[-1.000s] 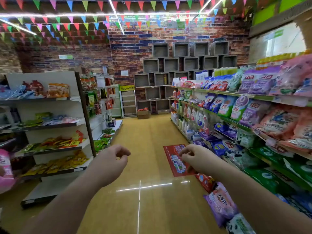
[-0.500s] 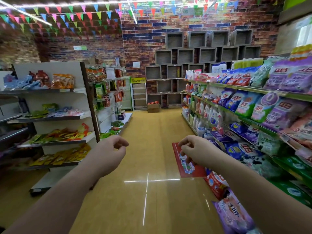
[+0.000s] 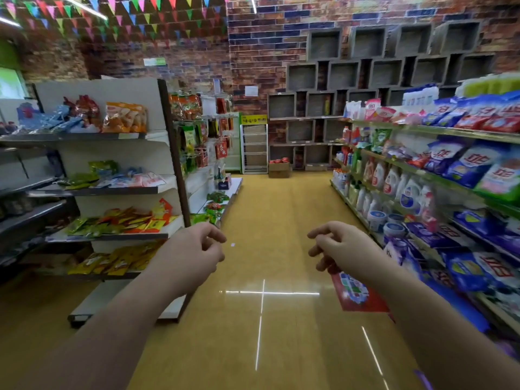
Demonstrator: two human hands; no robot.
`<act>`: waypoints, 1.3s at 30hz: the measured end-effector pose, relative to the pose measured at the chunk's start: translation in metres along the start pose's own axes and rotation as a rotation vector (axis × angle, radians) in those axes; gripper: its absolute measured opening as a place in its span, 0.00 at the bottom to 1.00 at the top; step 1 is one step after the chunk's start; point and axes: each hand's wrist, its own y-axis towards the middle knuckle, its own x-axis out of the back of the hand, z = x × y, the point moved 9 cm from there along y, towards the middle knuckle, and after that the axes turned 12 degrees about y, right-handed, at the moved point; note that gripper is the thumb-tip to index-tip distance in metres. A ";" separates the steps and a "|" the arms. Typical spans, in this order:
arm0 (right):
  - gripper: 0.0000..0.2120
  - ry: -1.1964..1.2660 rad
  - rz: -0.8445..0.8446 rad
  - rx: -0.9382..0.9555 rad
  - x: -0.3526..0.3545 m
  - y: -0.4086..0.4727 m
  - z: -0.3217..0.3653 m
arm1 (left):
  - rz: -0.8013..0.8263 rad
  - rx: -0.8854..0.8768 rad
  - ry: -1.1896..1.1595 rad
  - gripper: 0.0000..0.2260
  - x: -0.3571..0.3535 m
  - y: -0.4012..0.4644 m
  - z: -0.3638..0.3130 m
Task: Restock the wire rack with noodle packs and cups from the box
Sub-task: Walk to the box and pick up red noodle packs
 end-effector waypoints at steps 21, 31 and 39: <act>0.10 0.155 -0.028 -0.091 -0.011 0.533 -0.103 | 0.087 0.076 -0.104 0.08 -0.151 0.506 0.074; 0.08 0.146 0.121 -0.052 -0.091 0.823 -0.090 | 0.058 0.150 -0.119 0.07 -0.182 0.773 0.157; 0.09 0.103 0.072 -0.069 -0.137 1.041 -0.098 | 0.113 0.117 -0.093 0.07 -0.206 1.005 0.232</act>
